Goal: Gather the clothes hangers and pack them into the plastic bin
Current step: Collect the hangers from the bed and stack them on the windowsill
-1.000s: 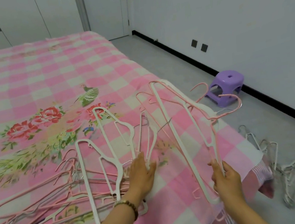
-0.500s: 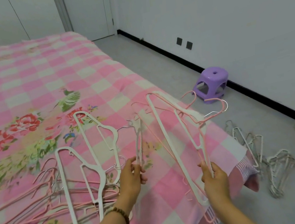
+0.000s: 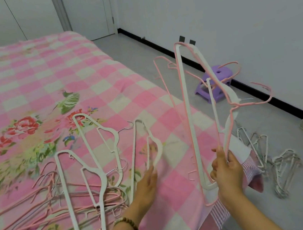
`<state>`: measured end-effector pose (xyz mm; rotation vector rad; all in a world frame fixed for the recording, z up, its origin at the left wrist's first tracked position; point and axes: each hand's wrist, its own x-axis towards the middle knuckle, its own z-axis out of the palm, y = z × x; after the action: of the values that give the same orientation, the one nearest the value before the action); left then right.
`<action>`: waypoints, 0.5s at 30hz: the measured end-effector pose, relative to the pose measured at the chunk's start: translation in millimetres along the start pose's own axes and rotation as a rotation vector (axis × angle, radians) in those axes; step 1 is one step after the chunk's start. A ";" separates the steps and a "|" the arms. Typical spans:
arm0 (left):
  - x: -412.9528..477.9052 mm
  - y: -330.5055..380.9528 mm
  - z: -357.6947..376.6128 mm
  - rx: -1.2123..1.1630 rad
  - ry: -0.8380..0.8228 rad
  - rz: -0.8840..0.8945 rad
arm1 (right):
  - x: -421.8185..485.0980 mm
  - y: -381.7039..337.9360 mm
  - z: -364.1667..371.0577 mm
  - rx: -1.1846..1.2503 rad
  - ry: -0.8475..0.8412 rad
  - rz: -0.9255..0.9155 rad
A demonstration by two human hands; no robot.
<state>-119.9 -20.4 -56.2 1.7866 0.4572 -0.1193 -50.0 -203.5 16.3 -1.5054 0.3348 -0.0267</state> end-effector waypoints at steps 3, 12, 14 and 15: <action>-3.3 -2.5 6.3 -0.068 -0.090 -0.170 | -9.2 3.9 6.2 0.058 -0.095 0.079; -6.7 0.1 6.0 -0.284 0.117 -0.232 | -61.3 108.4 46.9 -0.314 -0.308 0.329; -6.4 -20.1 -4.0 -0.096 0.167 -0.170 | -71.5 119.8 56.1 -0.368 -0.397 0.367; -5.5 -27.5 -10.3 -0.027 0.169 -0.157 | -74.1 120.2 60.2 -0.344 -0.437 0.384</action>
<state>-136.7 -6.6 -76.7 1.7400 0.7172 -0.0716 -129.2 -119.5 -84.9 -1.7111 0.2764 0.6852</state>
